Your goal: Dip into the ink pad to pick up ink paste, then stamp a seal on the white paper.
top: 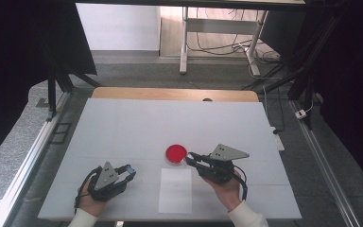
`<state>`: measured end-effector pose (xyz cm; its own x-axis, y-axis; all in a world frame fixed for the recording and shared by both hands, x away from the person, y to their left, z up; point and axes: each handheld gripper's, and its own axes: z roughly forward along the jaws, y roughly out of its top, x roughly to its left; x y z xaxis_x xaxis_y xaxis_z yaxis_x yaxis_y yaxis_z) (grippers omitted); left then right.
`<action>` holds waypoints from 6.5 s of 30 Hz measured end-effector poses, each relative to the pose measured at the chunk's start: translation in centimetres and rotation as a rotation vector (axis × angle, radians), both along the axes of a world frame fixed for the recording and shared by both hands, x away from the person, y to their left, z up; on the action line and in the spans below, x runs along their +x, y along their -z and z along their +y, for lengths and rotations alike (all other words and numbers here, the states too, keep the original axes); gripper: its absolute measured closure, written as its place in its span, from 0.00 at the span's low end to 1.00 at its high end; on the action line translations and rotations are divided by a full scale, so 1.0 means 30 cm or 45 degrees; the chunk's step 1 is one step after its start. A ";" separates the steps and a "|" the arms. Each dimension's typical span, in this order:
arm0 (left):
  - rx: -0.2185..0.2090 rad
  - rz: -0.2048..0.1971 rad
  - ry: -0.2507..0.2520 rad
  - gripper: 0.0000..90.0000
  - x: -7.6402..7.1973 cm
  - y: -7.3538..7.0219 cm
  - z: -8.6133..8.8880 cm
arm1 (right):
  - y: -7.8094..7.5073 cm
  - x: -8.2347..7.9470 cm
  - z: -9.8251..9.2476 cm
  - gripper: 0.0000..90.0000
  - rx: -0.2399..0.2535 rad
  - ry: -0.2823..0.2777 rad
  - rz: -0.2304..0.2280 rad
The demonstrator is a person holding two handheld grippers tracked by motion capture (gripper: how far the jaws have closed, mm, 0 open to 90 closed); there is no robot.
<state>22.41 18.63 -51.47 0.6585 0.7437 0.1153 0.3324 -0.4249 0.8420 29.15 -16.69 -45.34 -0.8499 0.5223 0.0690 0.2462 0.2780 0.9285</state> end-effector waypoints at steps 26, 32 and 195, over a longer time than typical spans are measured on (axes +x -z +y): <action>0.013 -0.001 0.056 0.72 0.009 -0.005 -0.072 | -0.015 0.005 -0.015 0.83 0.018 0.015 -0.019; 0.034 -0.001 0.088 0.71 0.018 -0.005 -0.105 | -0.015 0.002 -0.010 0.83 0.014 0.010 -0.018; 0.015 -0.006 0.038 0.71 0.002 -0.007 -0.053 | 0.204 -0.078 0.149 0.84 -0.439 -0.161 0.011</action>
<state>22.46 17.05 -51.24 0.6796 0.7224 0.1275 0.3154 -0.4446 0.8384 26.80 -12.23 -51.46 -0.9096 0.4067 -0.0851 0.1975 0.6032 0.7727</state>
